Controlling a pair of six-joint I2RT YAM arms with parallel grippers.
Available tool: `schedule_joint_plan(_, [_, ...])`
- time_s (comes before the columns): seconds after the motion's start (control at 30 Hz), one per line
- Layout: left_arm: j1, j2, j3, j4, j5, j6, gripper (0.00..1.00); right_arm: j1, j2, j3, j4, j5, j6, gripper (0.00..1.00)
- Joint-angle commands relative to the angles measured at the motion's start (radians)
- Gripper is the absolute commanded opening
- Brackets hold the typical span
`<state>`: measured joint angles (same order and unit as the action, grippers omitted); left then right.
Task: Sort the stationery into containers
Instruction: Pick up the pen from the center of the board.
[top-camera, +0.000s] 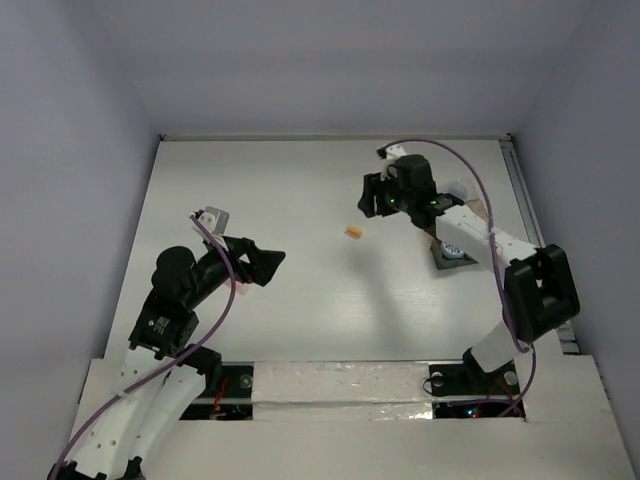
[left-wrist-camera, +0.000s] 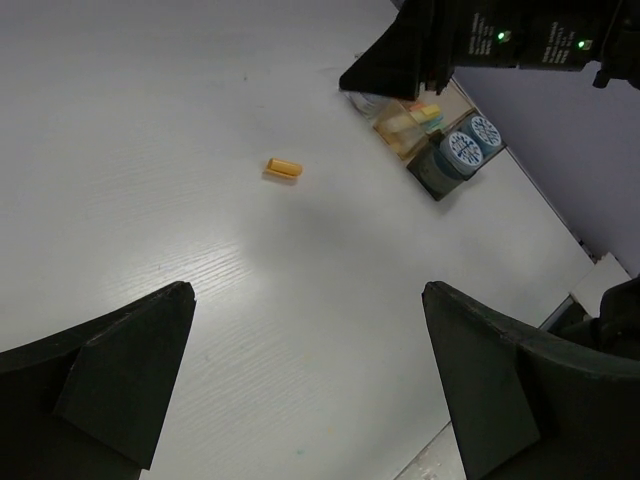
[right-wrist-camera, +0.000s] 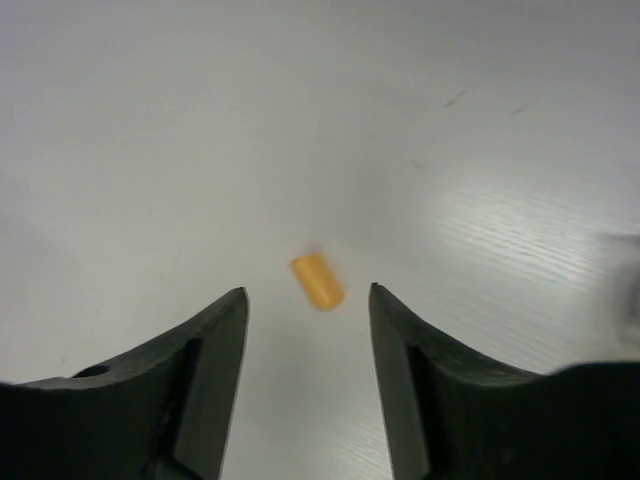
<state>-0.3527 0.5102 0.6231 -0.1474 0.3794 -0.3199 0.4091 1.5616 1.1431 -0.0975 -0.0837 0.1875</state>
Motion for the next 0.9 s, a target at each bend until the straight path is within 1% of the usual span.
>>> schedule_joint_plan(0.0, [0.003, -0.016, 0.041, 0.034, -0.020, 0.007, 0.97, 0.036, 0.099, 0.081, -0.166, -0.054, -0.174, 0.64])
schedule_joint_plan(0.03, [0.003, -0.018, 0.041, 0.034, -0.023, 0.007, 0.97, 0.046, 0.126, 0.117, -0.203, -0.062, -0.190, 0.67])
schedule_joint_plan(0.07, [0.003, -0.018, 0.041, 0.034, -0.025, 0.007, 0.97, 0.056, 0.150, 0.141, -0.231, -0.065, -0.216, 0.69])
schedule_joint_plan(0.17, [0.012, -0.012, 0.041, 0.034, -0.028, 0.007, 0.97, 0.066, 0.250, 0.223, -0.313, -0.050, -0.217, 0.68])
schedule_joint_plan(0.2, [0.012, -0.009, 0.041, 0.032, -0.027, 0.007, 0.97, 0.066, 0.265, 0.233, -0.318, -0.045, -0.208, 0.65])
schedule_joint_plan(0.3, [0.021, -0.004, 0.040, 0.032, -0.027, 0.005, 0.96, 0.076, 0.279, 0.216, -0.277, -0.074, -0.142, 0.61])
schedule_joint_plan(0.37, [0.021, -0.001, 0.040, 0.032, -0.028, 0.005, 0.96, 0.085, 0.290, 0.202, -0.242, -0.128, -0.105, 0.61])
schedule_joint_plan(0.47, [0.021, -0.001, 0.041, 0.032, -0.034, 0.004, 0.96, 0.151, 0.301, 0.207, -0.229, -0.113, -0.102, 0.62])
schedule_joint_plan(0.5, [0.032, -0.002, 0.043, 0.028, -0.042, 0.005, 0.96, 0.178, 0.301, 0.213, -0.220, -0.104, -0.109, 0.65])
schedule_joint_plan(0.53, [0.032, -0.006, 0.044, 0.026, -0.049, 0.005, 0.96, 0.241, 0.302, 0.222, -0.208, -0.094, -0.115, 0.66])
schedule_joint_plan(0.57, [0.032, -0.015, 0.049, 0.022, -0.059, 0.005, 0.96, 0.272, 0.307, 0.236, -0.208, -0.079, -0.123, 0.68])
schedule_joint_plan(0.67, [0.043, -0.038, 0.061, 0.008, -0.128, 0.008, 0.96, 0.391, 0.351, 0.311, -0.194, -0.059, -0.131, 0.70])
schedule_joint_plan(0.73, [0.052, -0.045, 0.069, -0.018, -0.230, 0.001, 0.96, 0.448, 0.399, 0.371, -0.177, -0.057, -0.137, 0.71])
schedule_joint_plan(0.77, [0.061, -0.045, 0.082, -0.030, -0.275, -0.002, 0.97, 0.503, 0.419, 0.394, -0.171, -0.056, -0.140, 0.71])
schedule_joint_plan(0.8, [0.061, -0.050, 0.090, -0.055, -0.349, -0.004, 0.97, 0.528, 0.437, 0.414, -0.163, -0.056, -0.140, 0.71])
schedule_joint_plan(0.87, [0.070, -0.067, 0.102, -0.067, -0.408, -0.011, 0.98, 0.591, 0.494, 0.469, -0.130, -0.067, -0.141, 0.72])
